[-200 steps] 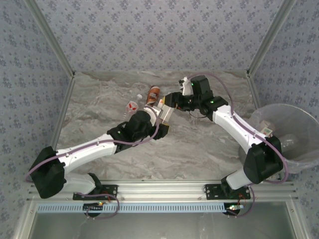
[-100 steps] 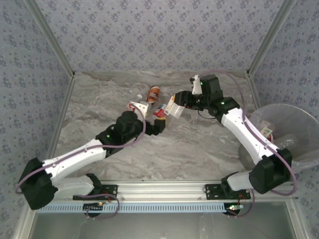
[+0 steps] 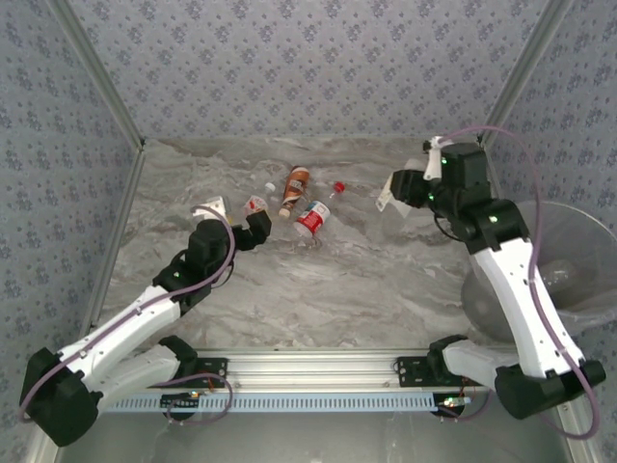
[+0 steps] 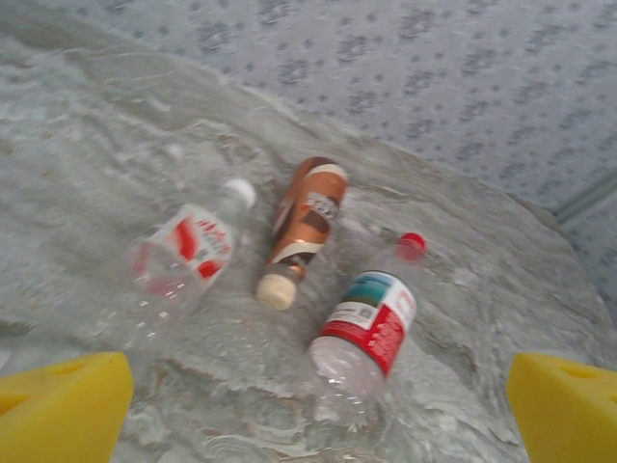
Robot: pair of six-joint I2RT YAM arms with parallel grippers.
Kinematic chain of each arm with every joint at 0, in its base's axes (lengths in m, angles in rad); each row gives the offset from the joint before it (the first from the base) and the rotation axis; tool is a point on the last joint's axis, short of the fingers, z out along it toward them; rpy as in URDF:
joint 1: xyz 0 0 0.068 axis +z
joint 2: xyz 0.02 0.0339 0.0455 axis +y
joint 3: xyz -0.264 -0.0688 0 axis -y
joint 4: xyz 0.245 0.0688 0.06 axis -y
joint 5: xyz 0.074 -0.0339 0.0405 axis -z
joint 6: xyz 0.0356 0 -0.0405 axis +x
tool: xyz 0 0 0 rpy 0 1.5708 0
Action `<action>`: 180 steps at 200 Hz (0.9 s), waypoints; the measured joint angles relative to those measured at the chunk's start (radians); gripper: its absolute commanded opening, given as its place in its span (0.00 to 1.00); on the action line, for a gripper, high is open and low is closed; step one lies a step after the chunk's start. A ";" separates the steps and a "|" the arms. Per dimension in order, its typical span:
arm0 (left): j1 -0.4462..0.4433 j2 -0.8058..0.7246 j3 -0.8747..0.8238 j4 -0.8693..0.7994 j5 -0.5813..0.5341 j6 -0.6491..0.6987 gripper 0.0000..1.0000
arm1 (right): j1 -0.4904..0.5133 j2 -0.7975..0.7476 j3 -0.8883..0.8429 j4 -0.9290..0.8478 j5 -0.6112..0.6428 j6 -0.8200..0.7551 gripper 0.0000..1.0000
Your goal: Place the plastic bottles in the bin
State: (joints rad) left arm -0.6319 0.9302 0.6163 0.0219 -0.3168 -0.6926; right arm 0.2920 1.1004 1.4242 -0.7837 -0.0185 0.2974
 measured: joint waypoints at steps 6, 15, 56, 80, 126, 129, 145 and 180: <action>0.009 0.000 -0.004 -0.014 -0.008 -0.018 0.99 | -0.009 -0.018 0.008 -0.014 0.017 -0.013 0.30; 0.021 0.001 -0.010 -0.035 -0.015 -0.042 0.99 | -0.022 -0.046 0.023 -0.035 0.042 -0.034 0.30; 0.051 0.022 -0.024 -0.085 -0.025 -0.111 0.99 | -0.061 -0.128 0.105 -0.119 0.156 -0.121 0.28; 0.058 0.046 -0.024 -0.095 -0.024 -0.124 0.99 | -0.079 -0.174 0.121 -0.131 0.234 -0.165 0.27; 0.066 0.085 -0.024 -0.098 -0.012 -0.140 0.99 | -0.097 -0.238 0.121 -0.124 0.402 -0.224 0.25; 0.066 0.088 -0.024 -0.098 -0.011 -0.140 1.00 | -0.098 -0.241 0.121 -0.121 0.414 -0.228 0.25; 0.068 0.100 -0.024 -0.098 -0.006 -0.140 1.00 | -0.103 -0.262 0.117 -0.087 0.496 -0.254 0.25; 0.069 0.118 -0.023 -0.098 0.004 -0.143 0.99 | -0.135 -0.333 0.052 0.043 0.666 -0.312 0.26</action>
State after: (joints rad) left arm -0.5629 1.0485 0.5930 -0.0765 -0.3126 -0.8360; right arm 0.1574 0.7677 1.4765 -0.7403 0.6476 -0.0147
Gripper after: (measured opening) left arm 0.994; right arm 0.483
